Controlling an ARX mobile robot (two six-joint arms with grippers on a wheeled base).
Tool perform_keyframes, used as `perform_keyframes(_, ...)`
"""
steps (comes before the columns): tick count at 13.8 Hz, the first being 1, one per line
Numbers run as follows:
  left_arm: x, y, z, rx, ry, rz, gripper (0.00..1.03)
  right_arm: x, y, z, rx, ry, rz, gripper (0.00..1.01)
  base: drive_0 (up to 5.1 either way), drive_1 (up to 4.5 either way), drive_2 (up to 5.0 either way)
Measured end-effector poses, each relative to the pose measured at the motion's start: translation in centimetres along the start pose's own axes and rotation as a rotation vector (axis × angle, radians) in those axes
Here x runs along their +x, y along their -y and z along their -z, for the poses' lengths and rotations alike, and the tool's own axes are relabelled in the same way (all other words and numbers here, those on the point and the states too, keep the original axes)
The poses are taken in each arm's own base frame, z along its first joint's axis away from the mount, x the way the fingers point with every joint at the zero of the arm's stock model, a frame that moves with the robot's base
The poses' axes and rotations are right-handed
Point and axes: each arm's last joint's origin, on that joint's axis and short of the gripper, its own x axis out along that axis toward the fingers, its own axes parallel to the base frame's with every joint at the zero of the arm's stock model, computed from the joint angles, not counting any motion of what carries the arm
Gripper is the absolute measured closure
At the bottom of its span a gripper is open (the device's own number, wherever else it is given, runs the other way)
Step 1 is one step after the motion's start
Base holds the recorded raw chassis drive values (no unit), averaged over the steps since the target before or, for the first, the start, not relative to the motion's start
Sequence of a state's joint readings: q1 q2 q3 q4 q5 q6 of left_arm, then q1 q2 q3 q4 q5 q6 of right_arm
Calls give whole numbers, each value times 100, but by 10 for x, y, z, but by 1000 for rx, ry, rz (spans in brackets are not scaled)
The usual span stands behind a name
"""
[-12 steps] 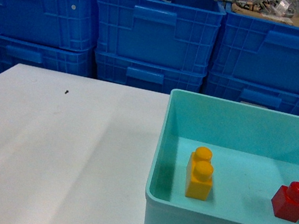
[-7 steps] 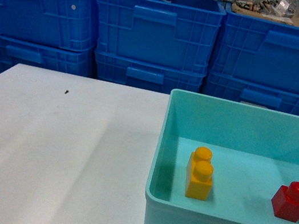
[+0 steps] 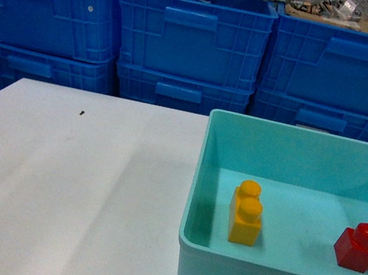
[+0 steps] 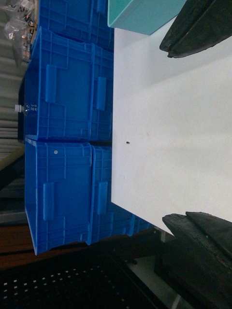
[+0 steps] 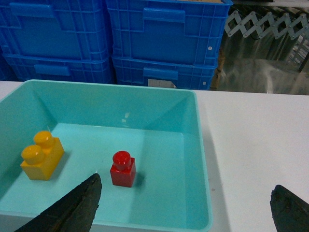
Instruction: Pick red block from blue box to shelf
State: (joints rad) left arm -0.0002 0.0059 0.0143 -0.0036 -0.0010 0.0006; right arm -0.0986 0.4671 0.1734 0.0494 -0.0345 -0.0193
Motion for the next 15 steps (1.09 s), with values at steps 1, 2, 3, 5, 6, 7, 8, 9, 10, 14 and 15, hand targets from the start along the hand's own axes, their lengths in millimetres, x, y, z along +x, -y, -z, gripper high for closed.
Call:
perform_keyframes(1,0,0,0,0,0,0,5,0,0,0,0,0,0,3,0,0,0)
perform_keyframes(2,0,0,0,0,0,0,5,0,0,0,0,0,0,3,0,0,0)
perform_keyframes(3,0,0,0,0,0,0,5,0,0,0,0,0,0,3,0,0,0)
perform_keyframes(5,0,0,0,0,0,0,5,0,0,0,0,0,0,3,0,0,0)
perform_keyframes(6,0,0,0,0,0,0,5,0,0,0,0,0,0,3,0,0,0)
perform_keyframes(7,0,0,0,0,0,0,5,0,0,0,0,0,0,3,0,0,0)
perform_keyframes(8,0,0,0,0,0,0,5,0,0,0,0,0,0,3,0,0,0)
perform_keyframes(9,0,0,0,0,0,0,5,0,0,0,0,0,0,3,0,0,0)
perform_keyframes(10,0,0,0,0,0,0,5,0,0,0,0,0,0,3,0,0,0)
perform_keyframes(14,0,0,0,0,0,0,5,0,0,0,0,0,0,3,0,0,0)
perform_keyframes(15,0,0,0,0,0,0,5,0,0,0,0,0,0,3,0,0,0)
